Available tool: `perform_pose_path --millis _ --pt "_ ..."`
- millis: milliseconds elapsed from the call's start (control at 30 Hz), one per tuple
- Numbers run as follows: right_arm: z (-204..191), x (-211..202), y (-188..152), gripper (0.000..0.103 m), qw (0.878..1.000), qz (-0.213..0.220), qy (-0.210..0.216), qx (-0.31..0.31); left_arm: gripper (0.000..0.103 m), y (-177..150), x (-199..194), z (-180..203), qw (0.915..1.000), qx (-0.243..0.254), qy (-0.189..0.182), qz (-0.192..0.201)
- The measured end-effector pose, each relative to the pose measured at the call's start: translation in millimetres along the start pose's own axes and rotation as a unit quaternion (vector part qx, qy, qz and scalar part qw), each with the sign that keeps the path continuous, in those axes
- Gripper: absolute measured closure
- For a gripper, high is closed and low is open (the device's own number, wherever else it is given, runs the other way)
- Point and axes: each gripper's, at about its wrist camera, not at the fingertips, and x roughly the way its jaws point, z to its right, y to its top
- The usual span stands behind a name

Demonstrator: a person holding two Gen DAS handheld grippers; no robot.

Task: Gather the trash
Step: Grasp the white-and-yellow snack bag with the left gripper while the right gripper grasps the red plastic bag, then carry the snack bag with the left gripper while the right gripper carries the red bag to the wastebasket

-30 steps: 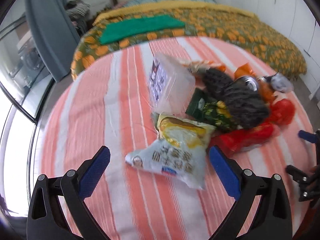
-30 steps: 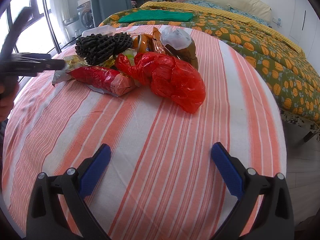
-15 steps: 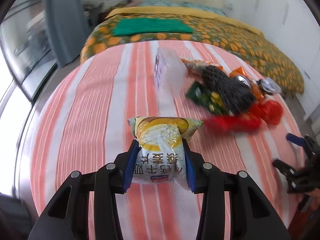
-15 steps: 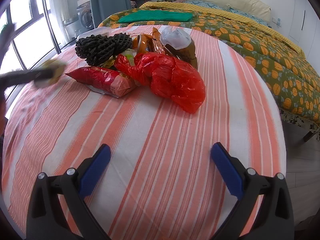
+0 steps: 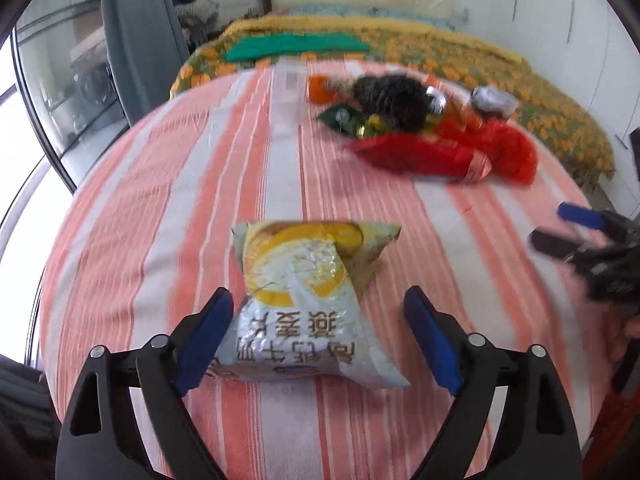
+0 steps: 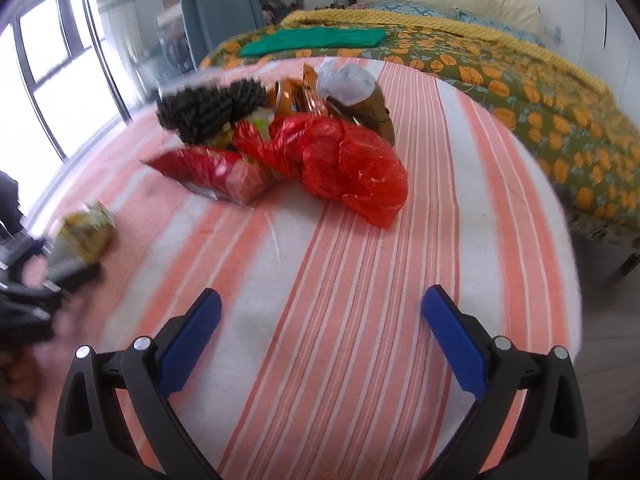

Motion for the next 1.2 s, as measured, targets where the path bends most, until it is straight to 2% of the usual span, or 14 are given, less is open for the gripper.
perform_pose_path --millis 67,200,333,400,467,533,600,667,733,900,1067,1100,1167,1200 --pt "12 -4 7 0.006 0.999 0.002 0.033 0.013 0.014 0 2 -6 0.9999 -0.013 -0.008 -0.006" --pt "25 -9 38 0.006 0.998 0.016 -0.011 -0.058 0.01 -1 3 -7 0.9998 -0.013 -0.016 -0.008" --pt "28 10 63 0.006 0.995 -0.02 0.02 -0.099 0.009 -1 5 -5 0.9998 -0.01 -0.015 -0.011" --pt "26 21 69 0.006 0.993 -0.032 0.046 -0.101 0.009 0 5 -5 0.9998 -0.011 -0.016 -0.011" --pt "25 29 70 0.017 0.991 -0.053 0.09 -0.081 0.008 -1 5 -6 0.9998 -0.011 -0.016 -0.011" --pt "20 26 66 0.021 0.986 -0.067 0.136 -0.07 0.008 -1 5 -6 0.9998 -0.011 -0.016 -0.011" --pt "10 12 58 0.021 0.971 -0.088 0.204 -0.085 0.008 -1 5 -6 0.9998 -0.011 -0.016 -0.01" --pt "-2 -6 49 0.021 0.96 -0.097 0.236 -0.119 0.008 -1 5 -6 0.9997 -0.011 -0.017 -0.011" --pt "-7 -18 48 0.018 0.965 -0.084 0.199 -0.151 0.007 0 6 -5 0.9997 -0.011 -0.017 -0.011" --pt "4 -5 65 0.017 0.988 -0.048 0.061 -0.131 0.007 1 6 -4 0.9998 -0.01 -0.016 -0.011" --pt "3 20 71 0.019 0.992 -0.033 0.024 -0.118 0.007 0 5 -4 0.9997 -0.012 -0.018 -0.011" --pt "2 23 71 0.022 0.992 -0.033 0.026 -0.116 0.007 0 5 -4 0.9997 -0.012 -0.019 -0.01" --pt "-2 29 70 0.047 0.992 -0.04 0.036 -0.111 0.007 0 5 -4 0.9997 -0.012 -0.019 -0.01" --pt "-5 29 68 0.053 0.993 -0.044 0.038 -0.106 0.007 0 5 -4 0.9997 -0.012 -0.019 -0.01"
